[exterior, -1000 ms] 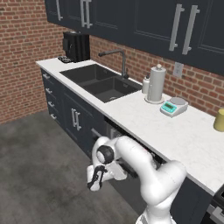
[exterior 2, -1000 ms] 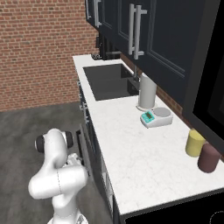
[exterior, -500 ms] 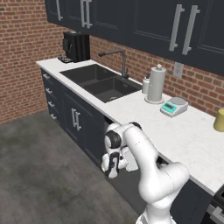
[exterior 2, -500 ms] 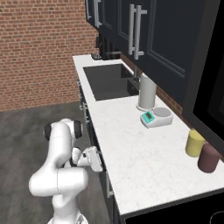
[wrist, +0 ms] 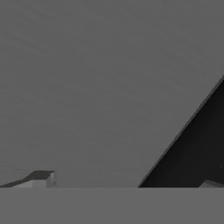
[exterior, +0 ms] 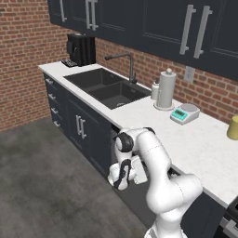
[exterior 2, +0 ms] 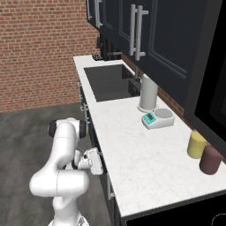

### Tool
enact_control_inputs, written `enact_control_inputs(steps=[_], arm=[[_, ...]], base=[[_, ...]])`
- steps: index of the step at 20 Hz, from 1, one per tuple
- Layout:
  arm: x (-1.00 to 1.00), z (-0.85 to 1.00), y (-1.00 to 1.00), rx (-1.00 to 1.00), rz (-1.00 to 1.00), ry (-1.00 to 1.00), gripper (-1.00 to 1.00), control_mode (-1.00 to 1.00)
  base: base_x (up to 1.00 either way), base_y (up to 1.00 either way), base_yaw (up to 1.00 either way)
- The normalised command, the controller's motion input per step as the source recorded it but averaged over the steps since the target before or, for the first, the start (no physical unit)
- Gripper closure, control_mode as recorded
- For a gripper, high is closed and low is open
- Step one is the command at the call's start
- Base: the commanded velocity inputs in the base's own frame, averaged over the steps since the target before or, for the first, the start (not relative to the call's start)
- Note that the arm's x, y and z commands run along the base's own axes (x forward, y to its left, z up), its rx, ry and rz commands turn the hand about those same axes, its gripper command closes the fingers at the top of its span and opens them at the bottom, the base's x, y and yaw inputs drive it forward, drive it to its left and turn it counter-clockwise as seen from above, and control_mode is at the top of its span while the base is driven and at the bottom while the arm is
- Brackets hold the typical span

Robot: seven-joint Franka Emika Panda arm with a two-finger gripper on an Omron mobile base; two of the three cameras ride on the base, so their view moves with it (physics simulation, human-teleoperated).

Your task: Pick up the cup and bowl from the counter, place them in the dishwasher, and close the dishwasher door.

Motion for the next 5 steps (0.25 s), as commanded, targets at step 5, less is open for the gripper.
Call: enact_control_inputs(steps=[5], arm=[[0.30, -0.08, -0.65, 0.24, 0.00, 0.08, -1.00, -1.00]], base=[[0.00, 0.00, 0.00]])
